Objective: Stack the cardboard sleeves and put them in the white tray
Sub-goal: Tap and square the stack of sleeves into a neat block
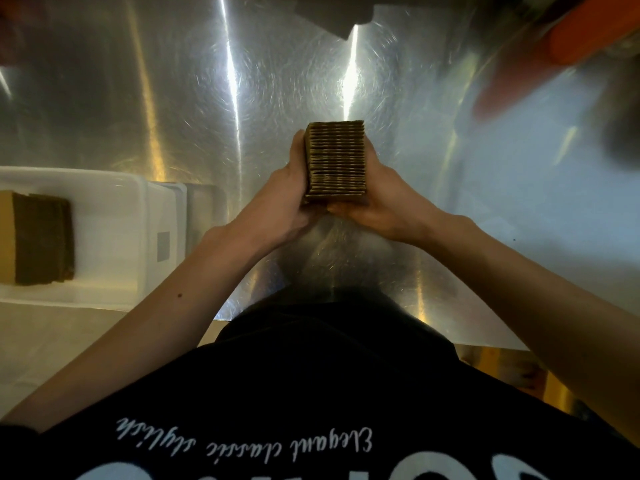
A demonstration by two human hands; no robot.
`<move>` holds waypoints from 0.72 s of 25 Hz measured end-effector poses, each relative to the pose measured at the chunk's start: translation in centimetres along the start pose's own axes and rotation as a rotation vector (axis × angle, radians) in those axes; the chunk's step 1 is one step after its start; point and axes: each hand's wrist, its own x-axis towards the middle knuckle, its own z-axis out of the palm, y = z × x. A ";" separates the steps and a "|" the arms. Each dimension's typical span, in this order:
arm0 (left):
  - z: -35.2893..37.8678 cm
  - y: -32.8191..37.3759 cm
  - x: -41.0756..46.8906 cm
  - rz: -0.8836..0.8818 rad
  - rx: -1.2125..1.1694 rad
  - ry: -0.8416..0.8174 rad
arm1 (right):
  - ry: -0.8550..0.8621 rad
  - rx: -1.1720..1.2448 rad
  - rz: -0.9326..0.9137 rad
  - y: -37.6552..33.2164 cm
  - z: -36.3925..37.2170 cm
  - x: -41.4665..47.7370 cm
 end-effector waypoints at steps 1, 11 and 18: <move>0.2 0.0 0.0 -0.008 -0.033 0.013 | 0.000 0.011 0.001 -0.1 0.1 -0.1; 1.2 0.3 0.2 -0.108 -0.172 0.061 | 0.045 0.116 0.045 -1.3 0.6 -0.6; 1.2 -0.6 -0.2 -0.026 -0.093 0.057 | 0.088 0.165 0.054 -1.3 1.3 -0.5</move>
